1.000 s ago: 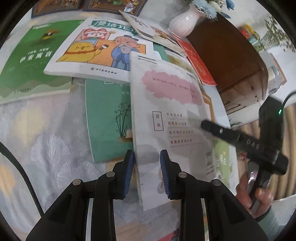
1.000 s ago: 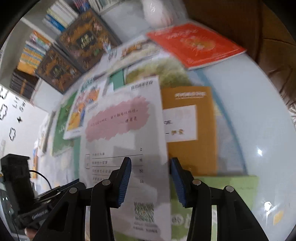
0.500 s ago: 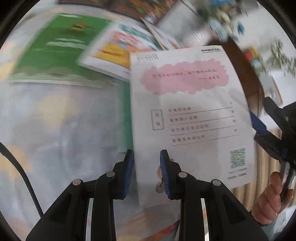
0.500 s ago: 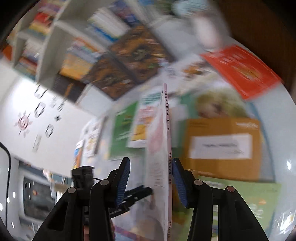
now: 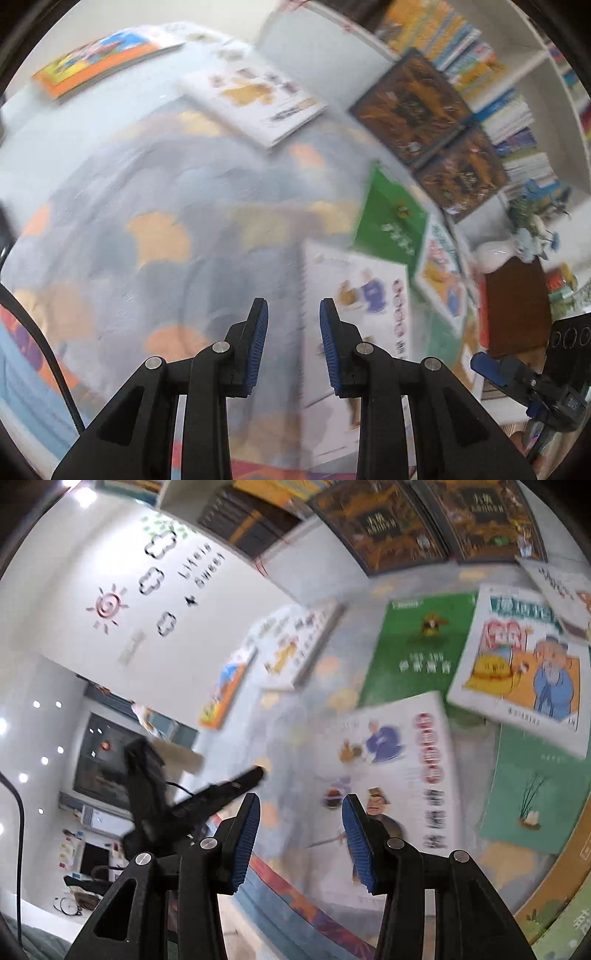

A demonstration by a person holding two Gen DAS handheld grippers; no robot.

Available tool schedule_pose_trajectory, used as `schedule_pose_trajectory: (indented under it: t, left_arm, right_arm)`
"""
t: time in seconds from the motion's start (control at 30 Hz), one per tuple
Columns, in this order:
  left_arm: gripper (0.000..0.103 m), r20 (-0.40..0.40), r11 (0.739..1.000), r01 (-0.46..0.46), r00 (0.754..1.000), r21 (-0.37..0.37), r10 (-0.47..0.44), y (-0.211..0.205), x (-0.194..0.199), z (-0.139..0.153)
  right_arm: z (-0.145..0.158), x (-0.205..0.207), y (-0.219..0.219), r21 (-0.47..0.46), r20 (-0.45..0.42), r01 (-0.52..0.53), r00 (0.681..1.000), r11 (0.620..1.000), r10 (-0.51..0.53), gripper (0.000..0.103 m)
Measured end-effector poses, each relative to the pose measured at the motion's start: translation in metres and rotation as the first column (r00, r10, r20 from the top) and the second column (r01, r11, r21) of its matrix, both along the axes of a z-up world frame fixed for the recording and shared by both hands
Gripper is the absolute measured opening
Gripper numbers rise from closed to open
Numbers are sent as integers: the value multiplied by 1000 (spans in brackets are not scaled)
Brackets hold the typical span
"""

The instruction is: Organize books

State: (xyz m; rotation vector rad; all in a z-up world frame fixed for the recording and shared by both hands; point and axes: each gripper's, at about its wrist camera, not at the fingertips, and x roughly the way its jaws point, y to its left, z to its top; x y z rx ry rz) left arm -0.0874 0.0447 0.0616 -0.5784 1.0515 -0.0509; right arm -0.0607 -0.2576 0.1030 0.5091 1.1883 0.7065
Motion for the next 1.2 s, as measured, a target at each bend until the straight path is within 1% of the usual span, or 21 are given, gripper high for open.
schedule_pose_trajectory:
  t: [0.07,0.1,0.17,0.23,0.3,0.37,0.47,0.6,0.67,0.77,0.8,0.83,0.87,0.93,0.97,1.0,1.03,1.1,1.13,1.17,1.2]
  left_arm:
    - [25,-37,1000,20,999,-19,-21,-5,-4,-12]
    - [25,-57,999,44,997,-22,-45,-12,-8,-20]
    - [25,-87,994,101,991,-39,-104,-28,-14,-29]
    - [25,-106,986,154,982,-60,-160,-43,-22,-36]
    - [25,-128,980,195,972,-42,-198,-60,-26,-40]
    - [25,-122,976,215,970,21,-211,-70,-31,-39]
    - [25,-132,966,253,961,52,-245,-75,-32,-37]
    - [25,-127,967,253,960,12,-250,-69,-33,-39]
    - [25,-120,971,238,964,-12,-238,-66,-35,-40]
    - [25,-111,970,240,964,-28,-242,-67,-38,-37]
    - [25,-107,970,238,964,-56,-243,-64,-38,-36]
    - [25,-80,966,220,969,-138,-232,-57,-41,-34]
    - [25,-47,954,204,975,-221,-219,-50,-42,-31]
    - [25,16,896,162,985,-414,-171,-32,-48,-28]
    - [25,37,875,153,988,-459,-153,-28,-51,-26]
    - [25,48,873,155,988,-463,-150,-29,-52,-24]
    - [25,48,885,165,986,-434,-160,-34,-52,-22]
    - [25,15,926,187,981,-328,-193,-48,-52,-23]
    - [25,4,931,184,981,-317,-193,-52,-53,-25]
    - [24,-1,928,172,983,-331,-182,-53,-54,-27]
    - [19,-4,927,155,986,-341,-166,-52,-55,-29]
  right_arm:
    - [-15,5,3,-99,-15,14,1000,995,-15,46]
    - [-28,6,5,-165,-25,18,999,986,-23,46]
    - [-45,7,6,-241,-34,28,999,970,-37,44]
    - [-63,8,9,-358,-17,39,999,933,-49,36]
    - [-76,6,11,-408,-13,33,999,912,-42,36]
    - [-87,3,11,-412,-35,14,999,911,-31,35]
    - [-89,-6,8,-390,-48,-6,999,921,-14,35]
    - [-96,-19,-6,-307,-106,-29,994,951,-4,35]
    - [-101,-24,-12,-262,-120,-13,993,965,-19,35]
    - [-103,-23,-11,-254,-112,-3,993,967,-26,35]
    - [-105,-27,-16,-257,-105,-4,994,966,-24,35]
    - [-105,-28,-18,-258,-98,-6,995,966,-20,35]
    - [-103,-30,-19,-251,-96,-8,995,968,-16,35]
    - [-103,-32,-23,-230,-102,-6,995,973,-18,35]
    - [-103,-34,-24,-223,-104,-4,994,975,-20,35]
    - [-103,-34,-23,-221,-103,-3,994,975,-21,35]
    - [-103,-35,-24,-220,-101,-1,995,975,-22,35]
    - [-103,-35,-25,-216,-102,3,995,976,-25,35]
    - [-103,-36,-27,-209,-105,6,994,978,-29,35]
    - [-103,-36,-32,-200,-110,10,993,980,-32,35]
    - [-104,-36,-34,-190,-115,14,993,982,-37,35]
